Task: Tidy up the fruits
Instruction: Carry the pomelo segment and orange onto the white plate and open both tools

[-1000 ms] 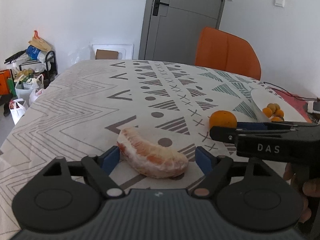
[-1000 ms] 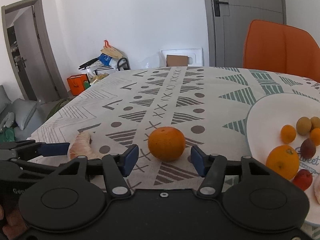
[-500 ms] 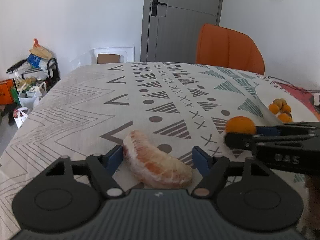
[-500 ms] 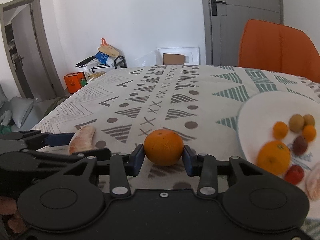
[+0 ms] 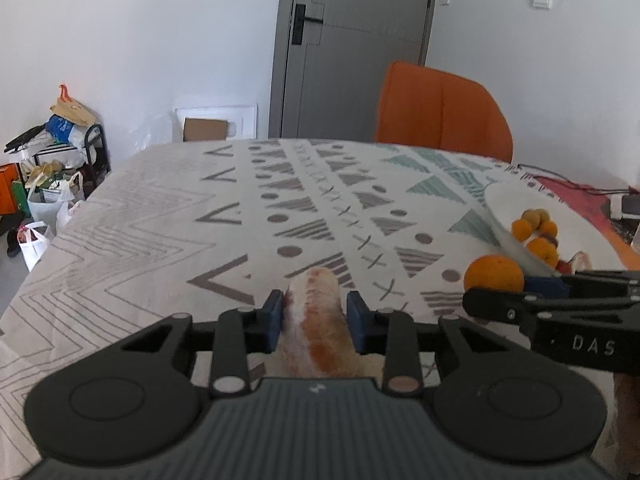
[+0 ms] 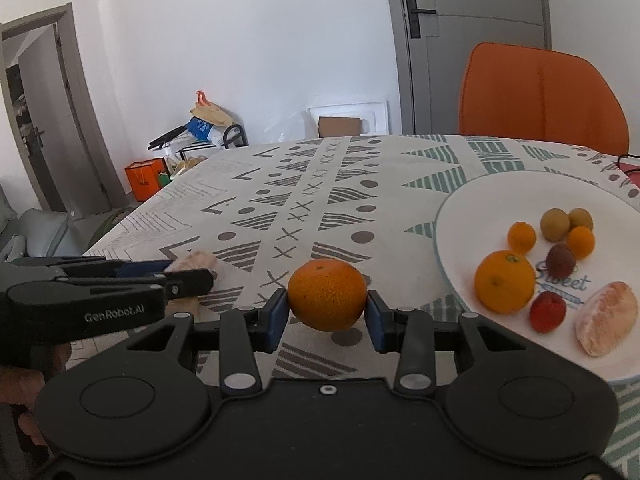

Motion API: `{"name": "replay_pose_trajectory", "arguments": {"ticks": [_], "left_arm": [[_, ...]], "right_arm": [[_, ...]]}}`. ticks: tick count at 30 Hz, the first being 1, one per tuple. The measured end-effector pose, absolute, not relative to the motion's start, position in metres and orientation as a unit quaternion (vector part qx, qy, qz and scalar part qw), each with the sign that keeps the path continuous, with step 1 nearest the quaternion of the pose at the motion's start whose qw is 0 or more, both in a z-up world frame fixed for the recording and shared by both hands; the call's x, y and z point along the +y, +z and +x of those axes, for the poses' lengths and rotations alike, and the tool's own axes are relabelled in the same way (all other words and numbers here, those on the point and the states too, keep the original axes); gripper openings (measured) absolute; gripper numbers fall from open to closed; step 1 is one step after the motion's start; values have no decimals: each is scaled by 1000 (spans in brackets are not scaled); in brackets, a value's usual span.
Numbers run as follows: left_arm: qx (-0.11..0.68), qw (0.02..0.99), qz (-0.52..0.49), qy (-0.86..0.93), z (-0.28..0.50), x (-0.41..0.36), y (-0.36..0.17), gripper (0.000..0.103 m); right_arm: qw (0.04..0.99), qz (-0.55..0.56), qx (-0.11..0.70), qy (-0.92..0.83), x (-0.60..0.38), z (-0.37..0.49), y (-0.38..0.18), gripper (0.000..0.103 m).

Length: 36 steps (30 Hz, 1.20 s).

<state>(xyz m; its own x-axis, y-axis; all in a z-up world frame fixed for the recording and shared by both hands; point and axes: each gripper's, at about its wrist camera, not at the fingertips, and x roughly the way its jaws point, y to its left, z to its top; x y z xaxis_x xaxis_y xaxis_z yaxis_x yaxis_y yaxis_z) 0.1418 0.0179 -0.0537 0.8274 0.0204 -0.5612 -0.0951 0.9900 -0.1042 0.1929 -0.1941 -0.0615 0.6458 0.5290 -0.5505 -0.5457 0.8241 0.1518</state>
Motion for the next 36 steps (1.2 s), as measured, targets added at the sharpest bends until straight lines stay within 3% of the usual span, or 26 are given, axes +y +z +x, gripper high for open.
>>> {"name": "replay_pose_trajectory", "arguments": {"ticks": [19,36], "left_arm": [[232,971,-50,-13,142,-15,-11,31],[228,970,-13,-84,170,-81,-2,31]], "right_arm": [[933,18,247,260,-237,182,-33,39],[957,62,226,172,-306,188,-37,39]]}}
